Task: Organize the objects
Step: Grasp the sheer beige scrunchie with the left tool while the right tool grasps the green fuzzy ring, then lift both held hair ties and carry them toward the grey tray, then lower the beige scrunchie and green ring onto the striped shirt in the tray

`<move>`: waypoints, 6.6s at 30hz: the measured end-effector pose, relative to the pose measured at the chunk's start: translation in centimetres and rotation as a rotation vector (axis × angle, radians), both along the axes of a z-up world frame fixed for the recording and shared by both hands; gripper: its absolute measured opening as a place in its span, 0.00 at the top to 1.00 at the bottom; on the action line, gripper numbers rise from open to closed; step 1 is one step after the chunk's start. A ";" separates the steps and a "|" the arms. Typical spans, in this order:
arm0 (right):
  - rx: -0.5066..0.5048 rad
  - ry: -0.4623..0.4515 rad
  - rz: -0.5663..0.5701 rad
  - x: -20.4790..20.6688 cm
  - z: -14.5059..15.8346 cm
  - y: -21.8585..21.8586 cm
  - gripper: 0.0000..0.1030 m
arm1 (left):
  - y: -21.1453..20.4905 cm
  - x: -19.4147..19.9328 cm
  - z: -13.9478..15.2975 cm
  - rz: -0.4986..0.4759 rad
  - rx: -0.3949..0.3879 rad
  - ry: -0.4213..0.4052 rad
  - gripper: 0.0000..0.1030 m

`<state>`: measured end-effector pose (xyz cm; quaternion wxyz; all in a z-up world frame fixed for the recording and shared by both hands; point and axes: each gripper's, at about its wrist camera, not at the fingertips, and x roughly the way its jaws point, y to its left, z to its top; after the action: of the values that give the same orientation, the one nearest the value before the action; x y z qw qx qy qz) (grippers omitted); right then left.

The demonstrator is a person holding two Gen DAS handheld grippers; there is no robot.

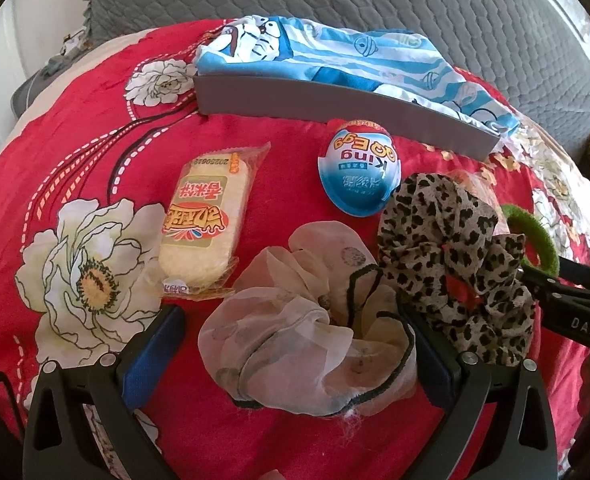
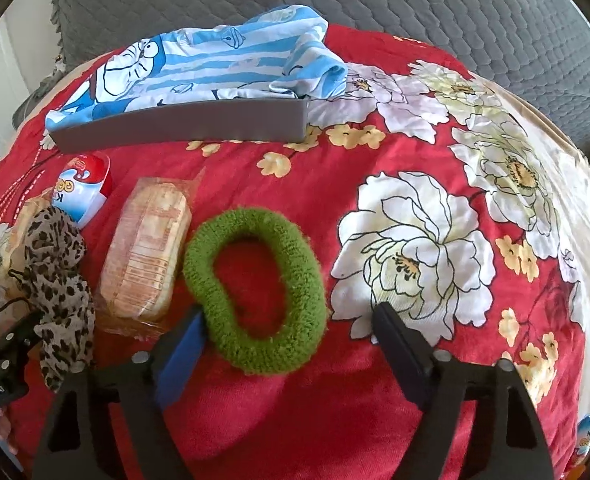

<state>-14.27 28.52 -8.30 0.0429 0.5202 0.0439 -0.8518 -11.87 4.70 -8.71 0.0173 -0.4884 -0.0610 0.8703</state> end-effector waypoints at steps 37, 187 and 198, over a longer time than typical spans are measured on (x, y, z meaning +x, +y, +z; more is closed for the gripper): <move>-0.084 -0.035 0.072 0.5 1.3 -0.5 0.81 | 0.9 0.9 1.8 -0.127 0.125 0.044 0.83; -0.253 0.539 0.153 -3.3 19.4 -4.9 0.86 | 2.2 -9.4 15.2 -0.033 -0.013 0.389 0.89; -0.263 0.536 0.135 -6.3 16.6 -4.6 0.86 | 1.8 -12.3 13.3 -0.017 -0.038 0.377 0.89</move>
<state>-20.54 23.89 8.30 0.1533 0.2628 -0.0223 -0.9523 -24.13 6.52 4.62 0.0265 -0.3174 -0.0363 0.9472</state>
